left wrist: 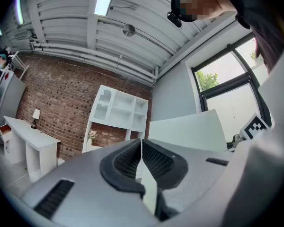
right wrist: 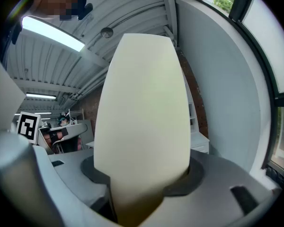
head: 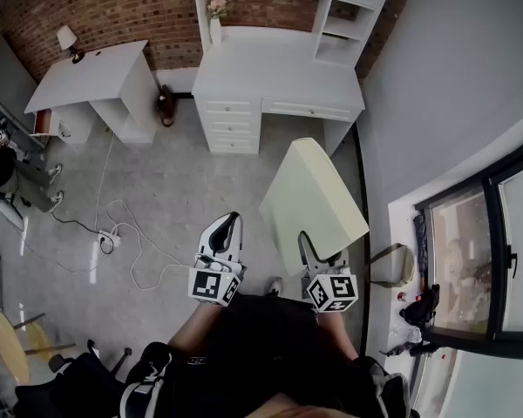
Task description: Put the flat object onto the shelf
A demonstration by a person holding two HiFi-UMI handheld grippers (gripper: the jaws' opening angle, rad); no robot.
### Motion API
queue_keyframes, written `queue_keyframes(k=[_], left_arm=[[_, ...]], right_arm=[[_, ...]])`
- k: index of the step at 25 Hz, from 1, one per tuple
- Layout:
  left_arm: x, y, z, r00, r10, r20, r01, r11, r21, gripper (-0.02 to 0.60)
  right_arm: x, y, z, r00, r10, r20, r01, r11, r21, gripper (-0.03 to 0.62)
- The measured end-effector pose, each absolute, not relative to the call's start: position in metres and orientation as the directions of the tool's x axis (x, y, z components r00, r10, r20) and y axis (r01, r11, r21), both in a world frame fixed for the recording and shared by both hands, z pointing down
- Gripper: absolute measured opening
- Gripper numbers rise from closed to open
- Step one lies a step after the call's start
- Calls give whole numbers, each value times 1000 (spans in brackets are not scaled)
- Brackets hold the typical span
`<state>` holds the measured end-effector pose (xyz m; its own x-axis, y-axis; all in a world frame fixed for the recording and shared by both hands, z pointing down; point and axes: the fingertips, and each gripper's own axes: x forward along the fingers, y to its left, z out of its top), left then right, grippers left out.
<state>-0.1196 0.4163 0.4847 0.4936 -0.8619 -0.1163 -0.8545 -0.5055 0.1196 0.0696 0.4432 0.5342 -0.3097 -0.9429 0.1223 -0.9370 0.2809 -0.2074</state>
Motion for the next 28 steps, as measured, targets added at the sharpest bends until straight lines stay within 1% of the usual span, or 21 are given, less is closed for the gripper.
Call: queue_keyframes(k=[16, 28], left_arm=[[-97, 418, 490, 496, -861, -110, -851, -508, 133, 17], [-28, 412, 498, 513, -853, -95, -844, -522, 125, 17]], right_arm=[[86, 449, 532, -325, -939, 113, -929, 296, -221, 287], [145, 442, 546, -350, -928, 126, -921, 317, -224, 287]])
